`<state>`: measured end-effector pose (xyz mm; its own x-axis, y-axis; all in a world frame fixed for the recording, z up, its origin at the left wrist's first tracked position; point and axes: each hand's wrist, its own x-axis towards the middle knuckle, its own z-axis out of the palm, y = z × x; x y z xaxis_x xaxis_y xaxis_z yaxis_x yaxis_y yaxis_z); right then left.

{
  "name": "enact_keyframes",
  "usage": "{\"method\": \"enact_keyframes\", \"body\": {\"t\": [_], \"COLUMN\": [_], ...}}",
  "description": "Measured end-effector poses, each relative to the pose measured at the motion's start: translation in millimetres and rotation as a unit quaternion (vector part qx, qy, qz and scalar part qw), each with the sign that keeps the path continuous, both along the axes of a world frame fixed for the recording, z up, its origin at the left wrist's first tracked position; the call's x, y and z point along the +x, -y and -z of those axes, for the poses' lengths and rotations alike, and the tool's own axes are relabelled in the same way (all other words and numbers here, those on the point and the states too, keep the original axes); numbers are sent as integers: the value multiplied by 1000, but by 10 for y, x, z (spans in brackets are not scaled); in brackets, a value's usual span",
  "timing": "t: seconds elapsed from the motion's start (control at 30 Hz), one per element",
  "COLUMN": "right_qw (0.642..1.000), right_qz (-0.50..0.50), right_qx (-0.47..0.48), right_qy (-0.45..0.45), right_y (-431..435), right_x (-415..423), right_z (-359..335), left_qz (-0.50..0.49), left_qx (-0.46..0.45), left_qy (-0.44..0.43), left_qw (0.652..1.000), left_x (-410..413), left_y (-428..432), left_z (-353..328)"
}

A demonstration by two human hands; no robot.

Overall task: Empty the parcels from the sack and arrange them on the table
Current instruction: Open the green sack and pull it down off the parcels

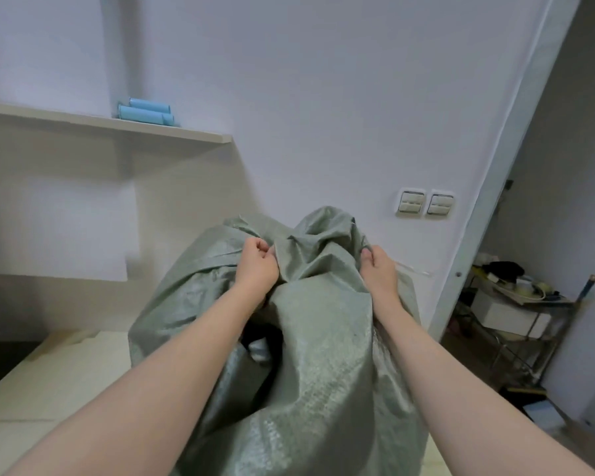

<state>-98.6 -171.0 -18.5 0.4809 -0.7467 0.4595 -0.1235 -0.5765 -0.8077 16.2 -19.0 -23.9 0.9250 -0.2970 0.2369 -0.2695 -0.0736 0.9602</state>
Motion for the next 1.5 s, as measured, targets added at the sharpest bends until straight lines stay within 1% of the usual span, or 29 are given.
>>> {"method": "enact_keyframes", "body": {"t": [0.07, 0.13, 0.33, 0.43, 0.47, 0.5, 0.53, 0.63, 0.7, 0.73, 0.77, 0.8, 0.83, 0.87, 0.93, 0.97, 1.0, 1.03, 1.07, 1.13, 1.2, 1.27, 1.33, 1.37, 1.4, 1.43, 1.47, 1.5], "right_qw": [1000, 998, 982, 957, 949, 950, 952, 956, 944, 937, 937, 940, 939, 934, 936, 939, 943, 946, 945, 930, 907, 891, 896, 897, 892, 883, 877, 874], "right_qz": [-9, -22, -101, -205, -235, -248, -253, -265, -292, -306, -318, -326, -335, -345, -340, -331, -323, -316, -316, -318, -308, -275, -212, -173, -142, -122, -105, -87], "right_qx": [-2, 2, -14, 13, 22, 28, 36, 83, 150, 168, 143, 90, 41, 26, 49, 61, 58, 38, 3, -84, -161, -205, -221, -232, -241, -252, -270, -289], "right_qy": [22, 57, 158, 206, 207, 190, 166, 91, 35, 11, -12, -39, -65, -84, -83, -67, -61, -66, -89, -164, -239, -297, -321, -335, -356, -375, -384, -381], "right_y": [-64, -128, -292, -394, -407, -403, -408, -360, -364, -360, -370, -364, -343, -354, -361, -352, -345, -344, -353, -404, -522, -644, -717, -730, -739, -734, -736, -734], "right_x": [59, 107, 373, 577, 649, 727, 786, 969, 1018, 1037, 1028, 1032, 1052, 1043, 1034, 1005, 964, 935, 905, 886, 916, 965, 984, 985, 978, 973, 949, 914], "right_z": [-64, -208, -942, -1189, -1201, -1166, -1108, -703, -399, -273, -208, -176, -155, -174, -257, -318, -391, -472, -556, -660, -676, -560, -432, -390, -365, -342, -347, -352], "left_qz": [6, 20, 70, 100, 111, 110, 98, 58, 52, 56, 67, 79, 90, 87, 60, 57, 48, 45, 26, 33, 62, 110, 138, 150, 160, 166, 169, 170], "left_qx": [-126, -211, -367, -431, -441, -437, -418, -325, -249, -228, -230, -266, -307, -332, -346, -326, -283, -245, -220, -230, -214, -154, -59, 12, 98, 195, 292, 376], "left_qy": [-60, -94, -114, -92, -85, -78, -75, -43, -27, -35, -64, -118, -191, -255, -296, -274, -234, -210, -178, -155, -155, -108, -22, 15, 54, 96, 142, 188], "left_qw": [990, 973, 920, 892, 886, 889, 900, 943, 967, 971, 969, 954, 928, 904, 889, 903, 929, 945, 959, 960, 962, 976, 989, 989, 981, 962, 930, 891], "left_x": [9, 30, 230, 330, 371, 417, 471, 603, 684, 714, 743, 796, 826, 854, 883, 890, 853, 845, 834, 706, 579, 397, 226, 160, 133, 91, 48, 6], "left_y": [46, 88, -4, -147, -179, -202, -210, -169, -127, -115, -113, -104, -108, -115, -136, -150, -179, -180, -178, -232, -244, -263, -338, -406, -476, -548, -615, -670], "left_z": [-94, -255, -926, -1229, -1279, -1282, -1231, -882, -596, -456, -352, -281, -237, -218, -176, -180, -218, -243, -296, -512, -708, -792, -766, -740, -719, -715, -699, -665]}}
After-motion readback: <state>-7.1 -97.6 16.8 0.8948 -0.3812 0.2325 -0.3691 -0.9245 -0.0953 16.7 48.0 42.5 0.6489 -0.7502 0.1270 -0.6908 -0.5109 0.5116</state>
